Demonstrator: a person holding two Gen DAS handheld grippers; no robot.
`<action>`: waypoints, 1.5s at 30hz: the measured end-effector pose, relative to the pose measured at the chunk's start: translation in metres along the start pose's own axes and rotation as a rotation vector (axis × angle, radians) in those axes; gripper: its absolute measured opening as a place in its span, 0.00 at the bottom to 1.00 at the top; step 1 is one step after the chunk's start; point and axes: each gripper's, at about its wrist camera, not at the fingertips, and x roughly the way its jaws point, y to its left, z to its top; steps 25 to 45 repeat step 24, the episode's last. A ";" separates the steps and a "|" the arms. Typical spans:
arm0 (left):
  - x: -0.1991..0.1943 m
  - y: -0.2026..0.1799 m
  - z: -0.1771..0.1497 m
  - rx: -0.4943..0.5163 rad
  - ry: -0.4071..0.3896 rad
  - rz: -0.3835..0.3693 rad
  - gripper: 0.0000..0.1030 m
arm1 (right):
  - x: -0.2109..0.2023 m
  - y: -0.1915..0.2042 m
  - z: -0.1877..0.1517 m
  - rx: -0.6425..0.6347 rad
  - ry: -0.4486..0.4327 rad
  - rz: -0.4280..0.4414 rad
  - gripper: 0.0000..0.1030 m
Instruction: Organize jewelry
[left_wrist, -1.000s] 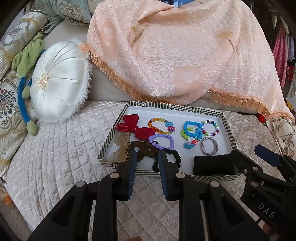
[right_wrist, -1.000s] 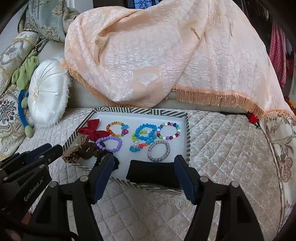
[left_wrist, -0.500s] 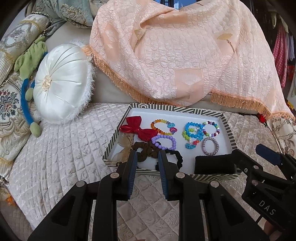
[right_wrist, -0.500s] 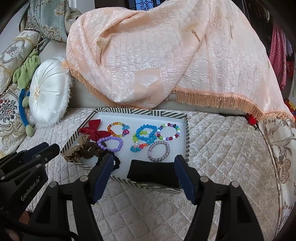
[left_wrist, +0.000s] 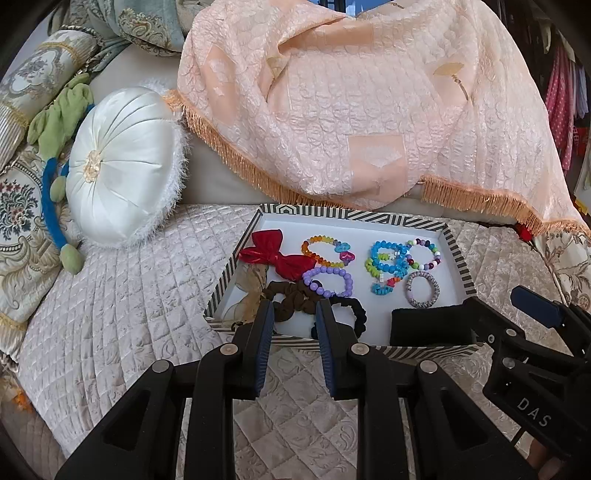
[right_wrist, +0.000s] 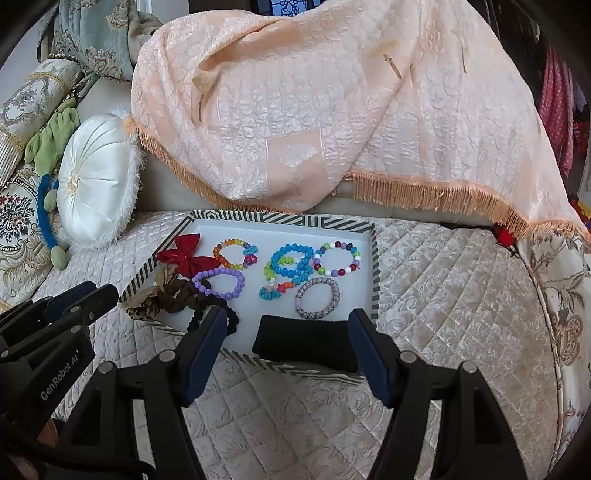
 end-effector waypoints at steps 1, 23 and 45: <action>0.000 0.000 0.000 0.001 0.001 0.001 0.16 | 0.001 0.000 0.000 0.000 0.002 0.000 0.69; 0.009 0.000 -0.004 -0.001 0.014 -0.037 0.16 | 0.009 -0.002 -0.005 0.002 0.021 0.007 0.69; 0.010 0.001 -0.004 -0.003 0.017 -0.042 0.16 | 0.010 -0.003 -0.005 0.004 0.022 0.006 0.69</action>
